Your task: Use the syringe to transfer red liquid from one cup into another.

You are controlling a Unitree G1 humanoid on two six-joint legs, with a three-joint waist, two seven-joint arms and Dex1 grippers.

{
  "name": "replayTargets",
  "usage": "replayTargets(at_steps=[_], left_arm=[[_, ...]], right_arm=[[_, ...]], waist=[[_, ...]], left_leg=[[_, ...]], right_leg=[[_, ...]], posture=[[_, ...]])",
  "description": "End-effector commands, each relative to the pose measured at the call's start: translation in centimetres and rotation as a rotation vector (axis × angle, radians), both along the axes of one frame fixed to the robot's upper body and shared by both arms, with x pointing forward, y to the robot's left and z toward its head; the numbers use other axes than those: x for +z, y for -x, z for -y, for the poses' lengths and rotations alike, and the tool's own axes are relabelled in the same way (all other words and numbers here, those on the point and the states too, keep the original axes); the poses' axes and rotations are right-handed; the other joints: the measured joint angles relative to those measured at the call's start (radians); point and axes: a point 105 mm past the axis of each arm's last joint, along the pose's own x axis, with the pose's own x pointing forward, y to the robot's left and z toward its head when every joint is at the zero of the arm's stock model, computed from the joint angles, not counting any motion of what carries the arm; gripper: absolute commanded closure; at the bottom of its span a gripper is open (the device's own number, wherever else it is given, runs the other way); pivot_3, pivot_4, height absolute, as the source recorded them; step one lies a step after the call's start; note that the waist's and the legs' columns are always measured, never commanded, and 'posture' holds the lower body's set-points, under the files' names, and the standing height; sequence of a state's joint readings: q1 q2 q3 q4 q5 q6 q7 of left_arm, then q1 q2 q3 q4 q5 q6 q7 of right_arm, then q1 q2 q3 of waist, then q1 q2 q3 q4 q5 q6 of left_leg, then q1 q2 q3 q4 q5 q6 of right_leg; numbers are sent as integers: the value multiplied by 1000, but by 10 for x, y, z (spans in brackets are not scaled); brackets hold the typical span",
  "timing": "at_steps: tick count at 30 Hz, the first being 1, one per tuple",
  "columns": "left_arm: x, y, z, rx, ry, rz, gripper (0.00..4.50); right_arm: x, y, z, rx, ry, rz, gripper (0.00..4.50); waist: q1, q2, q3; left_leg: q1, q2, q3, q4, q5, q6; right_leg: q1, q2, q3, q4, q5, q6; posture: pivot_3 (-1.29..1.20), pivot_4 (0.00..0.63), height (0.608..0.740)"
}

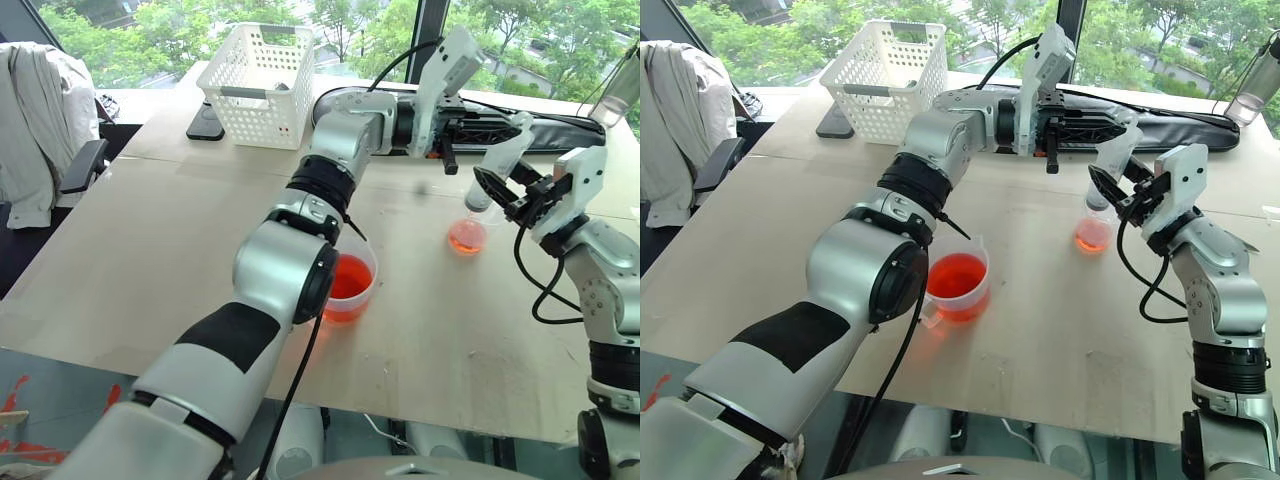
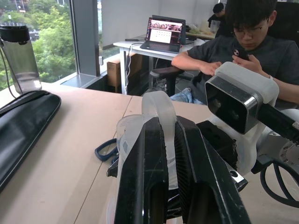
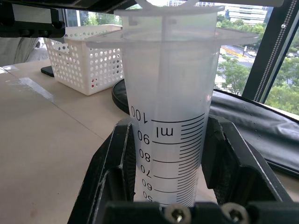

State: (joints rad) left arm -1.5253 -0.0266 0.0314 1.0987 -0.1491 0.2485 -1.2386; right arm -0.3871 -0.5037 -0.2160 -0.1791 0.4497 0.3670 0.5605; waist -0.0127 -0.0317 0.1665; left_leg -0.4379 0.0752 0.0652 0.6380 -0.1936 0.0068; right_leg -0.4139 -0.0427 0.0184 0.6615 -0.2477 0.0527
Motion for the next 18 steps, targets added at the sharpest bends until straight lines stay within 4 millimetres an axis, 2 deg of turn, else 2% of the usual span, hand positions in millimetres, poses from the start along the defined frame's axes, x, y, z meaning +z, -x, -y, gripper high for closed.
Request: replayTargets(at_steps=[1, 3, 5, 6, 8, 9, 10, 11, 12, 18], left_arm=[[-27, 17, 20, -101, -48, -111, 4500], [-9, 21, 14, -146, -3, -103, 4500], [0, 22, 9, -162, 9, -80, 4500], [4, 21, 6, -159, 21, -82, 3878], [11, 18, 0, -133, 42, -77, 3534], [15, 14, -2, -101, 59, -63, 2930], [18, 10, -4, -70, 76, -53, 2514], [21, 8, -7, -50, 91, -52, 2372], [23, 6, -9, -37, 102, -47, 1877], [34, -3, -22, 31, 196, -85, 1869]], right_arm=[[49, 13, 11, -51, -10, 199, 3006], [50, 14, 12, -56, -17, 199, 3006], [51, 14, 13, -60, -24, 202, 3006], [53, 15, 13, -59, -34, 202, 3006], [56, 17, 14, -59, -50, 206, 3006], [58, 17, 15, -59, -53, 207, 3006], [58, 17, 15, -61, -54, 206, 3006], [57, 17, 15, -62, -51, 201, 3006], [55, 16, 16, -64, -49, 197, 3007], [46, 12, 22, -88, -69, 159, 3037]], waist=[[0, 0, 0], [0, 0, 0], [-1, 0, 0], [-1, 0, 0], [0, 0, 0], [0, 0, 0], [1, 0, 0], [1, 0, 0], [1, 0, 0], [-2, 0, 0]], left_leg=[[0, 0, 0, 0, 0, 0], [0, 0, 0, 0, 0, 0], [0, 0, 0, 0, 0, 0], [0, 0, 0, 0, 0, 0], [0, 0, 0, 0, 0, 0], [0, 0, 0, 0, 0, 0], [0, 0, 0, 0, 0, 0], [0, 0, 0, 0, 0, 0], [0, 0, 0, 0, 0, 0], [0, 0, -1, 1, 0, 0]], right_leg=[[0, 0, 0, 0, 0, 0], [0, 0, 0, 0, 0, 0], [0, 0, 0, 0, 0, 0], [0, 0, 0, 0, 0, 0], [0, 0, 0, 0, 0, 0], [0, 0, 0, 0, 0, 0], [0, 0, 0, 0, 0, 0], [0, 0, 0, 0, 0, 0], [0, 0, 0, 0, 0, 0], [0, 0, 0, 1, 0, 0]], posture=[[0, 150, 724], [0, 150, 724], [0, 150, 724], [0, 150, 724], [0, 150, 724], [0, 150, 724], [0, 150, 724], [0, 150, 724], [0, 150, 724], [0, 150, 724]])
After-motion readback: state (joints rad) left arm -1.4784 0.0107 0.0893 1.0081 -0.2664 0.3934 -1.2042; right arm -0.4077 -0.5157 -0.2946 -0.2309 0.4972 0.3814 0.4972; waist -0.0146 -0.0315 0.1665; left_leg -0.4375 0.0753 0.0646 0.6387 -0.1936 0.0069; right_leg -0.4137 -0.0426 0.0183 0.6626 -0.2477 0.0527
